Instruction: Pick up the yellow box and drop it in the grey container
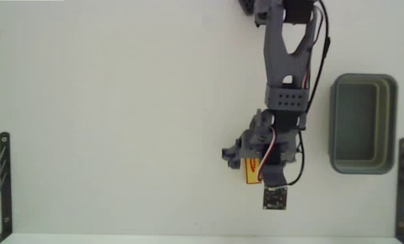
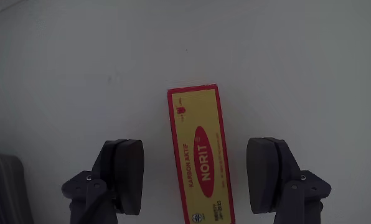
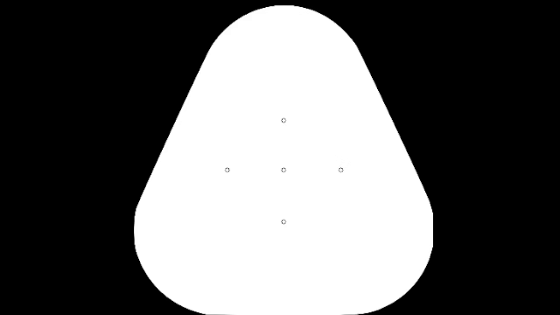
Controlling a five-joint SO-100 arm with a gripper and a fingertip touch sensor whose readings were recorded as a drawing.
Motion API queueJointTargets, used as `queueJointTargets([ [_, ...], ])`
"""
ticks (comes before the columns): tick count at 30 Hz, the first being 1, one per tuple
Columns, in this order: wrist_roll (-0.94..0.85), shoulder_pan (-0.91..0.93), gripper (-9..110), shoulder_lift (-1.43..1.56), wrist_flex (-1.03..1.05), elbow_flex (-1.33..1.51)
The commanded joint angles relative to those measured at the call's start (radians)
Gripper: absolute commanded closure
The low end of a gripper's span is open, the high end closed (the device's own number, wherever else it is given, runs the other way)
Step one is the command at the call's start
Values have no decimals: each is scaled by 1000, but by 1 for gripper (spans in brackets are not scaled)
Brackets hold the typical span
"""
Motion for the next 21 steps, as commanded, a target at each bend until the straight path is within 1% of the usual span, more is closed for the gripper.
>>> queueJointTargets([
  [1,5,12,-9,31,-32,12],
  [21,5,12,-9,27,-52,28],
])
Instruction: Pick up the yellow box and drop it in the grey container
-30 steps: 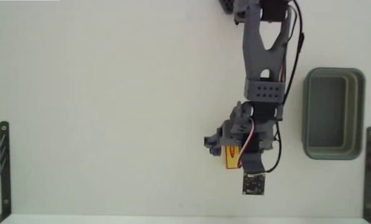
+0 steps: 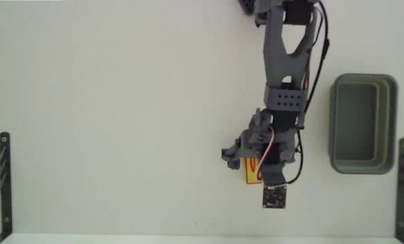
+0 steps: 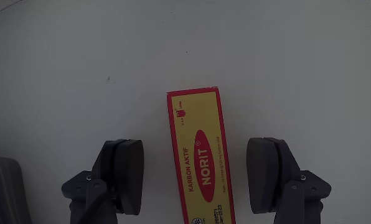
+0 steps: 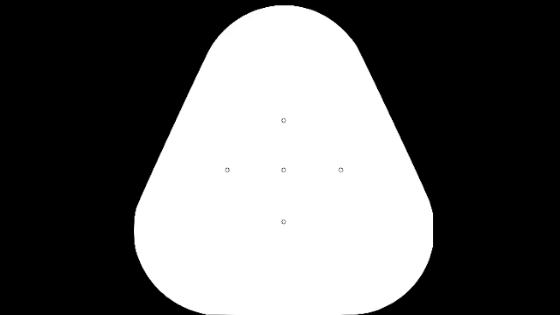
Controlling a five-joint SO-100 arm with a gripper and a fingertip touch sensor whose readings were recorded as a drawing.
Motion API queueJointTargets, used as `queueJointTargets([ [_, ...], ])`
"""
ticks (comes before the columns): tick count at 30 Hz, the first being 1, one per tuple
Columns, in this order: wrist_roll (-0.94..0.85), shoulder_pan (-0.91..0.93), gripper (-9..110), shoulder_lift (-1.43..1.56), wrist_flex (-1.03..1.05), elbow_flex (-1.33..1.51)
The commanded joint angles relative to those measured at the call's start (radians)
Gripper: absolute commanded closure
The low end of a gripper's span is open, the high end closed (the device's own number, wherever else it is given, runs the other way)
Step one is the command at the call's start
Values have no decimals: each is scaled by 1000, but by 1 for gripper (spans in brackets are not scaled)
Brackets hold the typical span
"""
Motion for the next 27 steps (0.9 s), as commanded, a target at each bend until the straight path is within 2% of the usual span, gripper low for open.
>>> queueJointTargets([
  [1,5,11,-9,25,-9,8],
  [27,5,11,-8,17,-43,34],
])
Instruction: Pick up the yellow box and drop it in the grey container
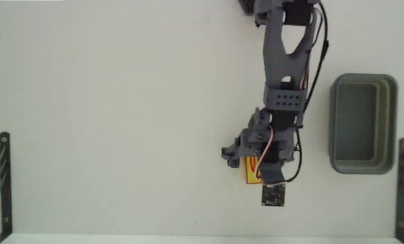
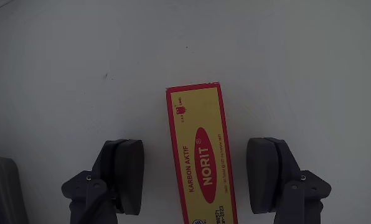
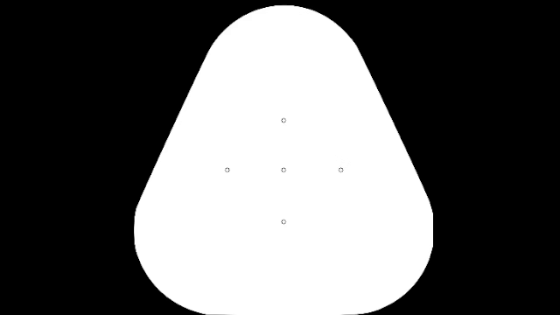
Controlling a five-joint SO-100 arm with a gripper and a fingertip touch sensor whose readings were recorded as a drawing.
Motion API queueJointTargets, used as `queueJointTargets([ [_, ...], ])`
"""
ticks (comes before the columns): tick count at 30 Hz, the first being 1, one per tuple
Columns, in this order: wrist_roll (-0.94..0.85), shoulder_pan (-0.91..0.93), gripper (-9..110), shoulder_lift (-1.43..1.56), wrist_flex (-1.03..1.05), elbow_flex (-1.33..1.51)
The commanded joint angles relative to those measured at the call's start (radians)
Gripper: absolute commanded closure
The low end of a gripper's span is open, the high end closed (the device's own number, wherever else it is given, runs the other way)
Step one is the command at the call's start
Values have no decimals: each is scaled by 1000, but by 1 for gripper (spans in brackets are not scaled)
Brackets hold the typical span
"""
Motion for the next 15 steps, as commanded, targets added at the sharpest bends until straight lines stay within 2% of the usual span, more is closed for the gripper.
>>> queueJointTargets([
  [1,2,11,-7,28,-3,-2],
  [15,2,11,-4,28,-3,-2],
])
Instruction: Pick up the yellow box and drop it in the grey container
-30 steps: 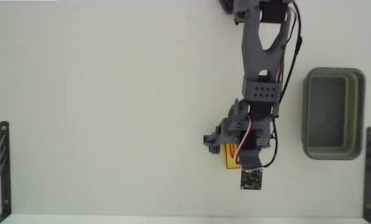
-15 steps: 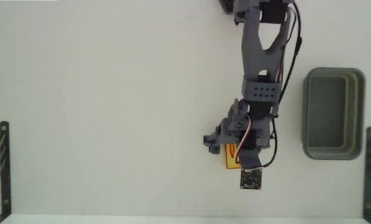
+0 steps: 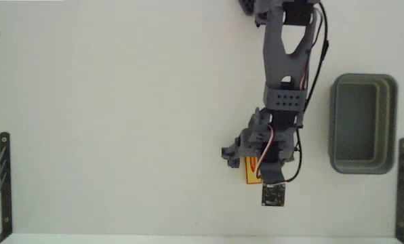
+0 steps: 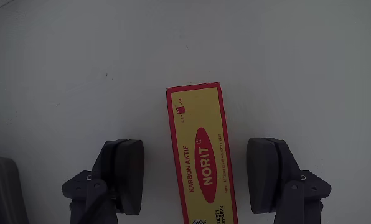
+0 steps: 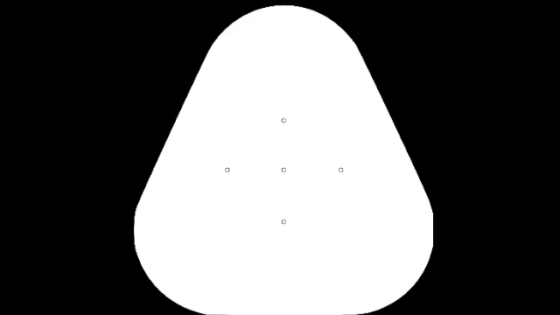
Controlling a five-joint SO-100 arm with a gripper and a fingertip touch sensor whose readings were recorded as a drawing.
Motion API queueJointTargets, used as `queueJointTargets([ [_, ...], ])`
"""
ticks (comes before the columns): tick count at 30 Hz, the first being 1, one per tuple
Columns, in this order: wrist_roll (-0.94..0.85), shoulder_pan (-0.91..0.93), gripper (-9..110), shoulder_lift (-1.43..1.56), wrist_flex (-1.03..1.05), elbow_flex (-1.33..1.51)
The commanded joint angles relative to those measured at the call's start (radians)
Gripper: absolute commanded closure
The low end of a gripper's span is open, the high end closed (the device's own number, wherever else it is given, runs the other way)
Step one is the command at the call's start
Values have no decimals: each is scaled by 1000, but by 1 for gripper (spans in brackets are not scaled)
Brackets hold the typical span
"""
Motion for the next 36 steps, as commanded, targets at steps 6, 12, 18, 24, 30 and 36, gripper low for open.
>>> queueJointTargets([
  [6,2,11,-3,28,-3,-2],
  [12,2,11,-1,28,-3,-2],
  [18,2,11,0,28,-3,-2],
  [24,2,11,2,28,-3,-2],
  [30,2,11,3,28,-3,-2],
  [36,2,11,5,28,-3,-2],
])
